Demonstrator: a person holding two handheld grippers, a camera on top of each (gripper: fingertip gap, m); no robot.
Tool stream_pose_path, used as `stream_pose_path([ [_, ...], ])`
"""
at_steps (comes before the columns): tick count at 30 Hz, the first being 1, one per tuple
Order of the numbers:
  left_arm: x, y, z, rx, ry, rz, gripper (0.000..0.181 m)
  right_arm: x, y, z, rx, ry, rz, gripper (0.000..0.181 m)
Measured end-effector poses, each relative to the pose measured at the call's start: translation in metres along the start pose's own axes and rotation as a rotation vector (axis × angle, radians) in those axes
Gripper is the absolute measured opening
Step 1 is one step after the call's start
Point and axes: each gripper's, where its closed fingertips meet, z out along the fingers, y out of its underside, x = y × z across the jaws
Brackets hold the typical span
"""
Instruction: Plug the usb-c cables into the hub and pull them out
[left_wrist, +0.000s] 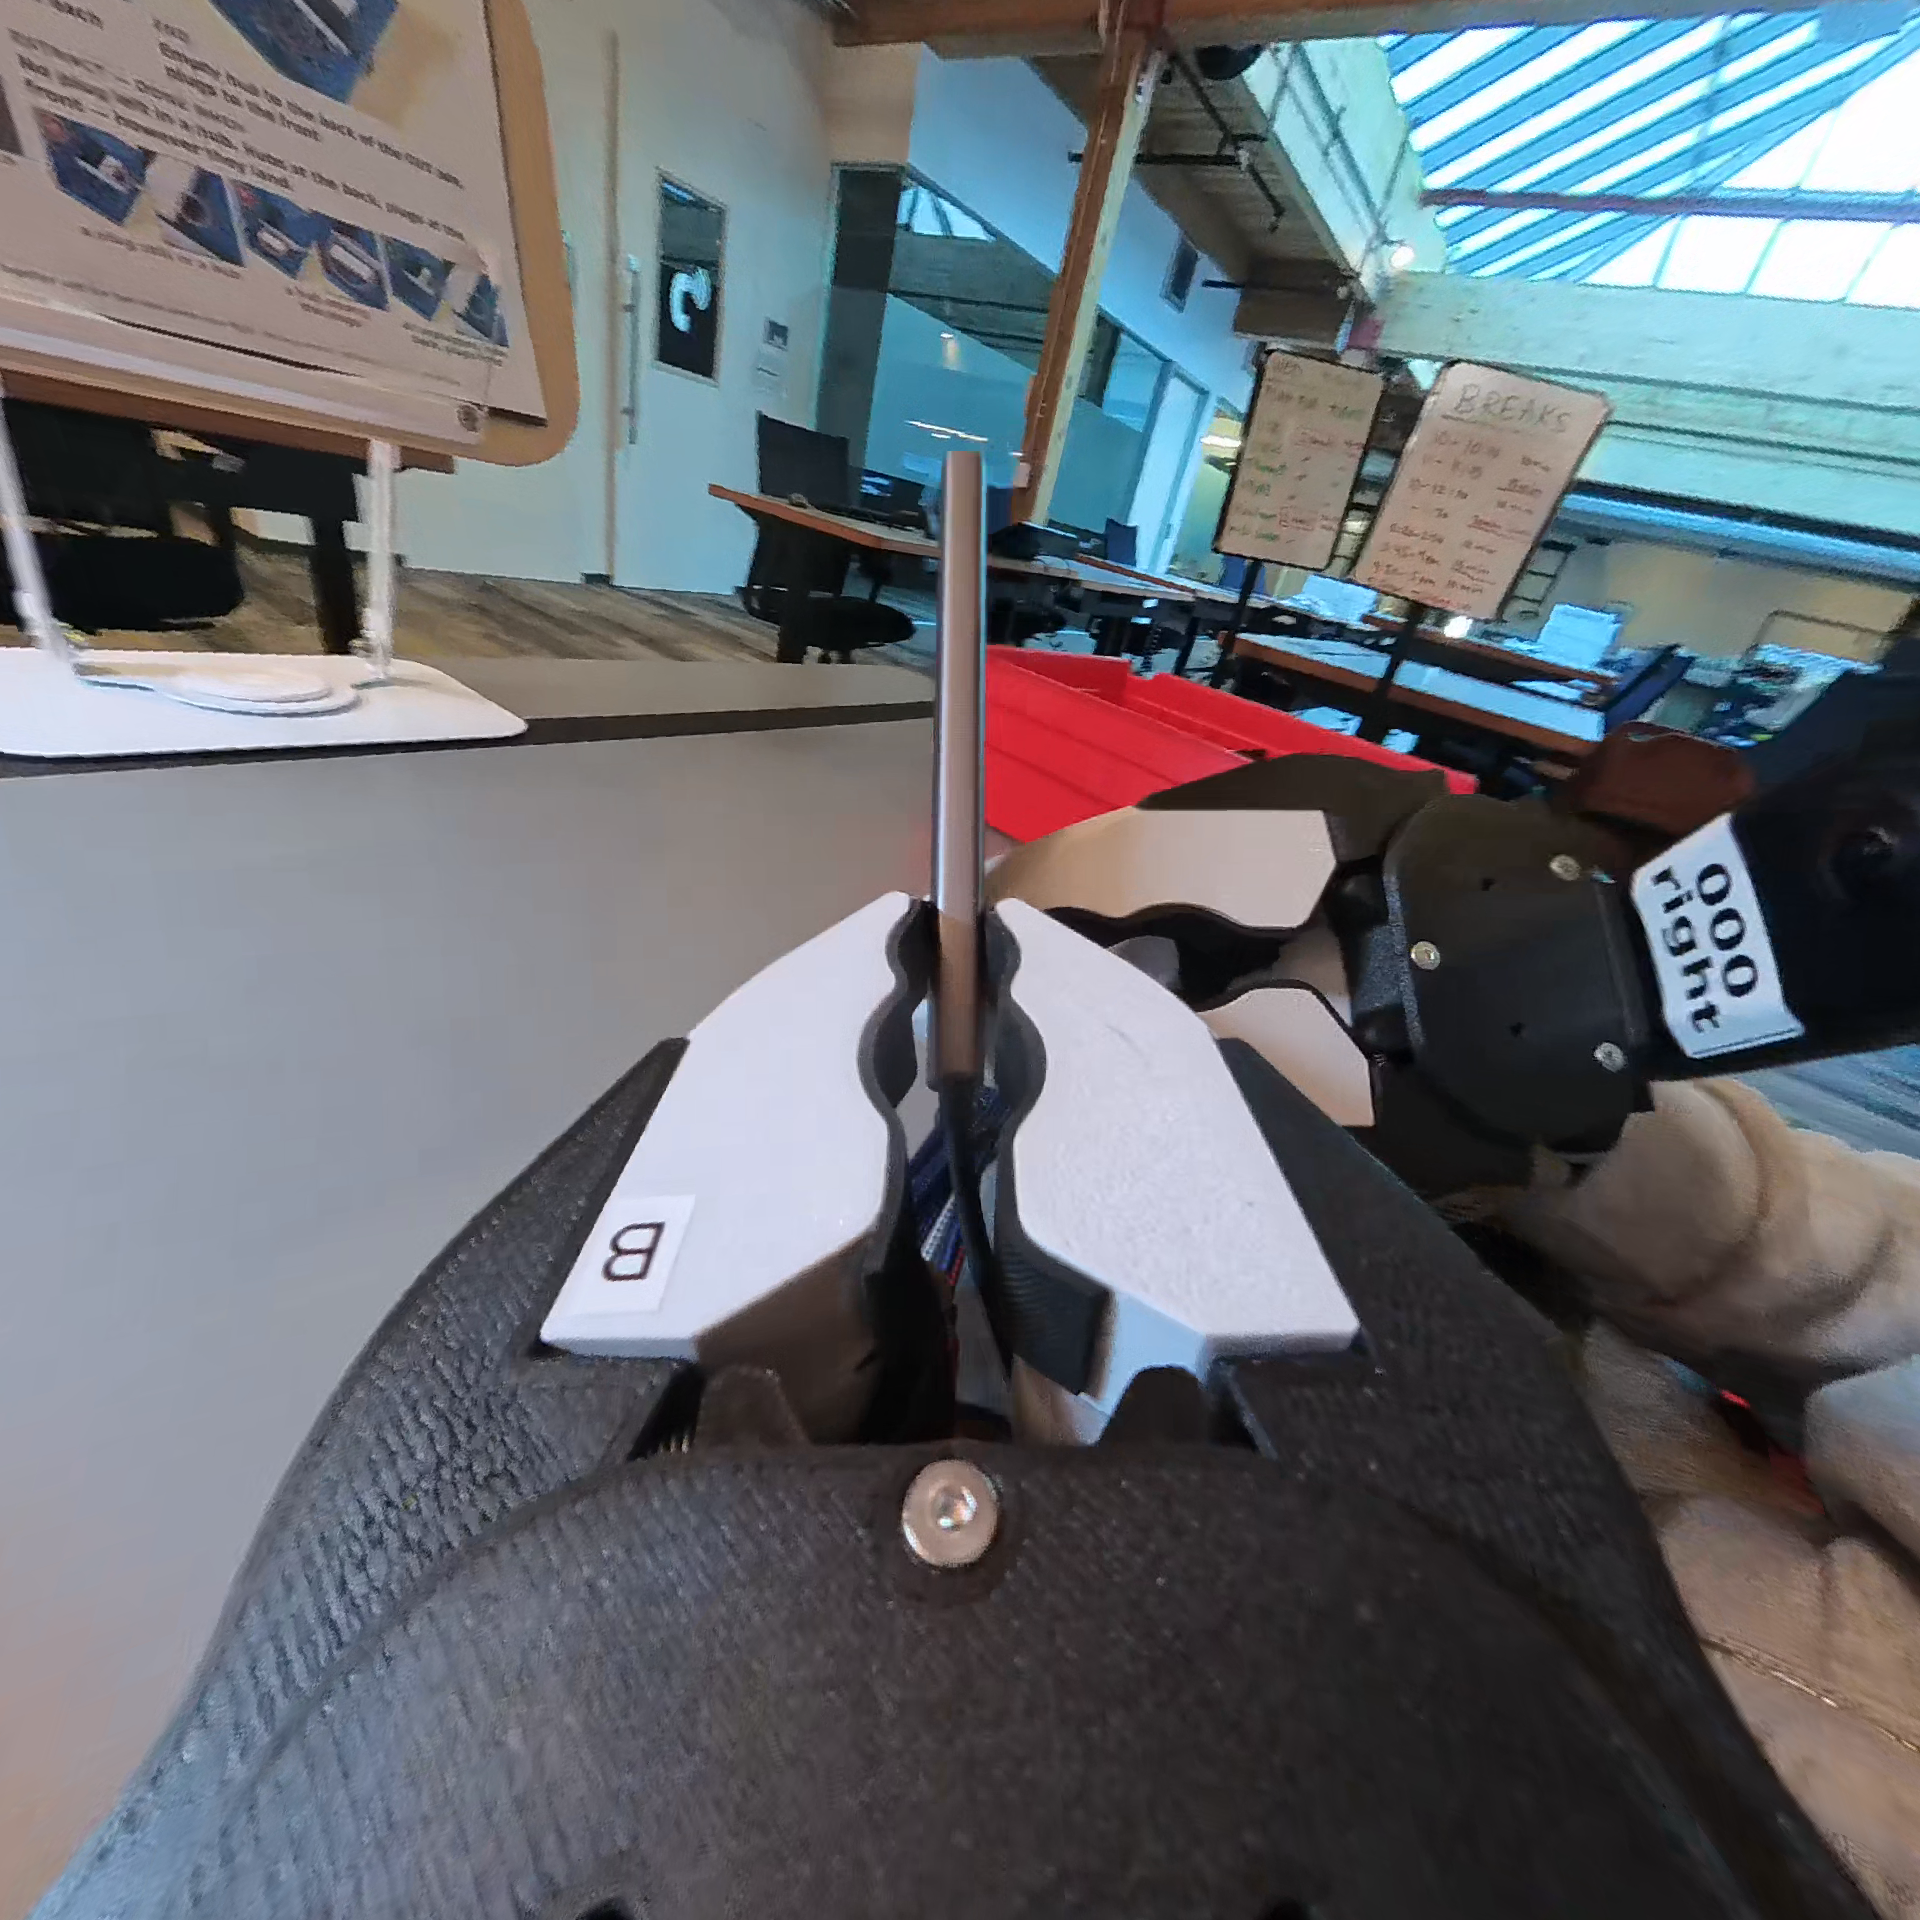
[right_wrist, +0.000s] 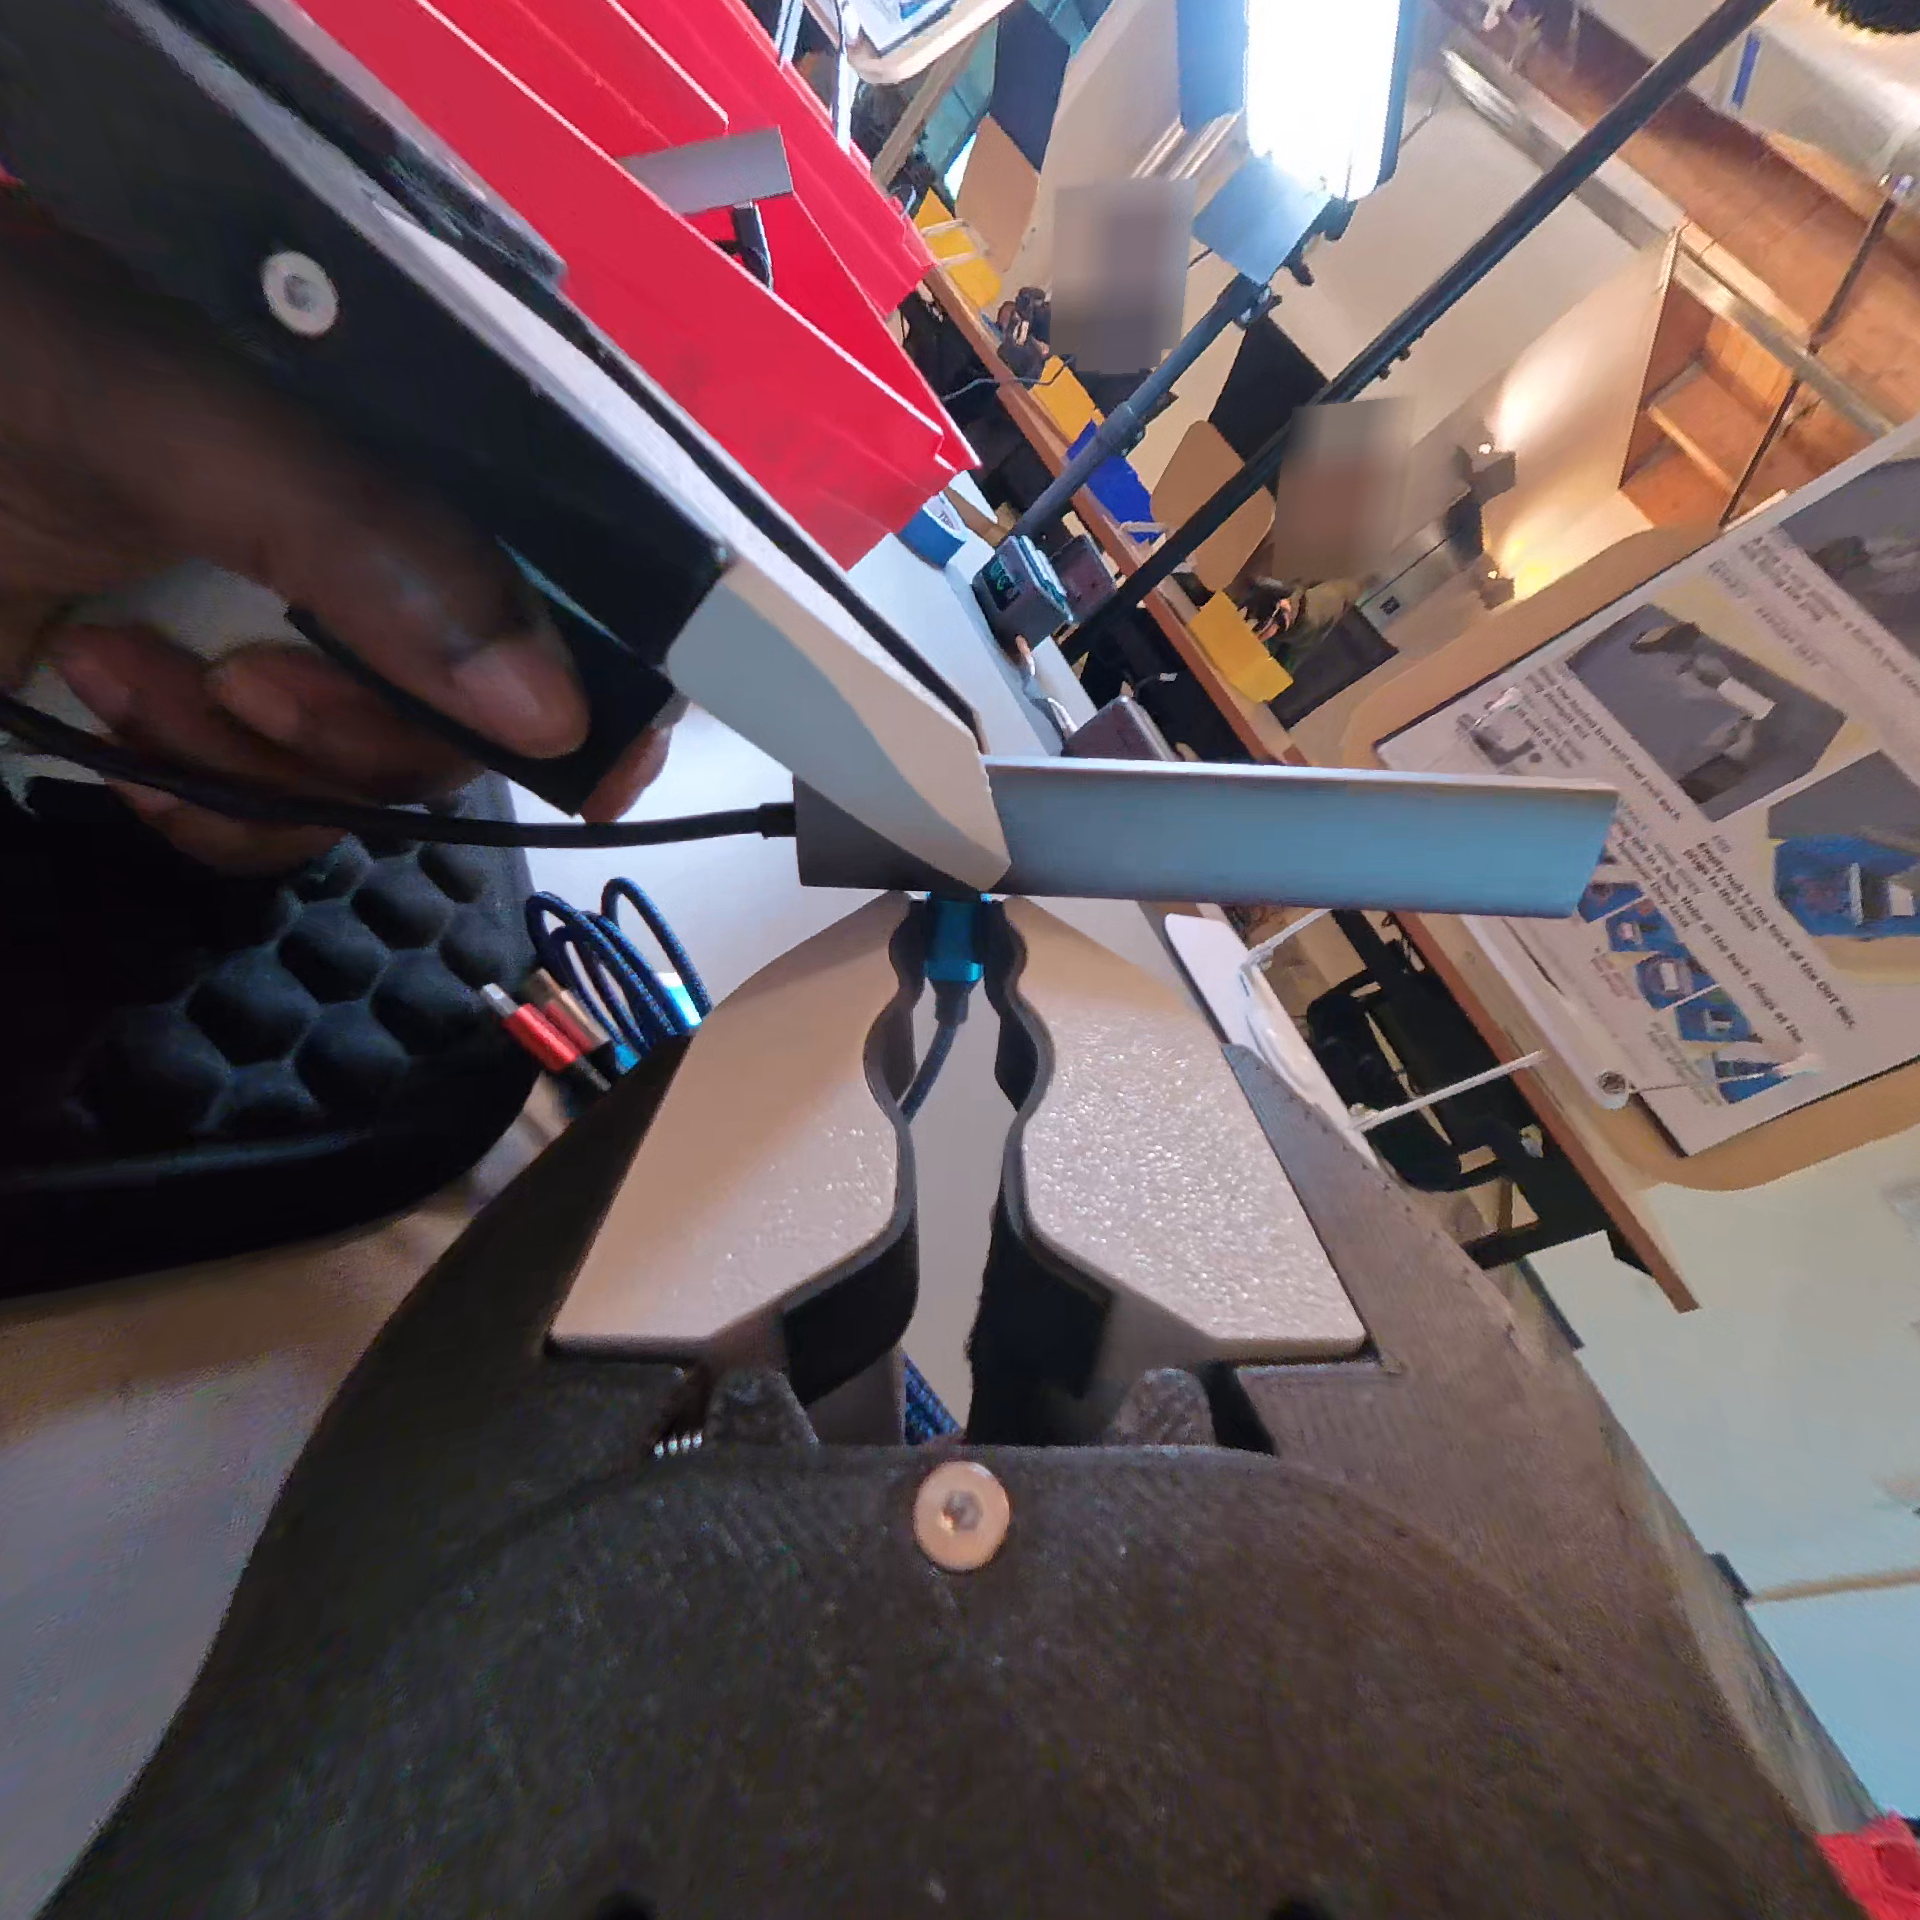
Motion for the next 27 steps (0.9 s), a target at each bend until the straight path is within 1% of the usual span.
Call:
stream_pose_path([
  [1, -0.001, -0.001, -0.001, 0.008, -0.023, 0.021, 0.01, -0.004, 0.018, 0.004, -0.104, -0.022, -0.001, 0.01],
  [2, 0.003, -0.028, -0.013, 0.187, -0.007, 0.034, 0.009, -0.013, 0.068, 0.008, -0.355, -0.078, -0.027, 0.011],
  [3, -0.004, -0.054, -0.032, 0.331, -0.033, -0.011, 0.009, -0.006, 0.101, 0.004, -0.51, -0.05, -0.138, 0.011],
  [4, -0.021, -0.066, -0.046, 0.361, -0.098, -0.029, 0.009, 0.005, 0.082, 0.003, -0.377, 0.008, -0.141, 0.01],
  [5, -0.037, -0.065, -0.054, 0.317, -0.171, 0.032, 0.009, 0.009, 0.049, 0.0, -0.191, -0.007, 0.044, 0.01],
  [6, -0.048, -0.057, -0.056, 0.262, -0.201, 0.053, 0.01, 0.017, 0.024, -0.003, -0.053, -0.036, 0.243, 0.01],
  [7, -0.05, -0.049, -0.056, 0.241, -0.185, 0.024, 0.01, 0.026, 0.016, -0.003, 0.007, -0.045, 0.38, 0.01],
  [8, -0.047, -0.045, -0.054, 0.257, -0.152, 0.002, 0.01, 0.034, 0.019, -0.002, 0.017, -0.045, 0.47, 0.01],
  [10, -0.033, -0.045, -0.046, 0.259, -0.067, 0.001, 0.01, 0.051, 0.016, -0.011, 0.1, -0.027, 0.581, 0.01],
  [11, -0.03, -0.041, -0.041, 0.238, -0.054, -0.007, 0.01, 0.061, 0.011, -0.018, 0.151, -0.008, 0.618, 0.01],
  [13, -0.029, -0.034, -0.036, 0.212, -0.033, -0.049, 0.01, 0.081, 0.009, -0.03, 0.202, 0.042, 0.671, 0.01],
  [15, -0.027, -0.036, -0.038, 0.231, -0.02, -0.045, 0.01, 0.1, 0.0, -0.044, 0.259, 0.092, 0.705, 0.01],
  [17, -0.025, -0.039, -0.04, 0.252, 0.003, -0.053, 0.01, 0.124, -0.013, -0.065, 0.325, 0.163, 0.711, 0.01],
  [20, -0.028, -0.039, -0.04, 0.257, 0.002, -0.077, 0.01, 0.168, -0.028, -0.109, 0.355, 0.3, 0.686, 0.01],
  [22, -0.027, -0.038, -0.04, 0.251, 0.012, -0.074, 0.01, 0.2, -0.028, -0.145, 0.33, 0.427, 0.642, 0.01],
  [24, -0.025, -0.037, -0.039, 0.243, 0.013, -0.062, 0.01, 0.226, -0.018, -0.179, 0.259, 0.547, 0.589, 0.01],
  [27, -0.025, -0.036, -0.038, 0.237, 0.01, -0.058, 0.01, 0.249, 0.015, -0.221, 0.105, 0.702, 0.519, 0.01],
])
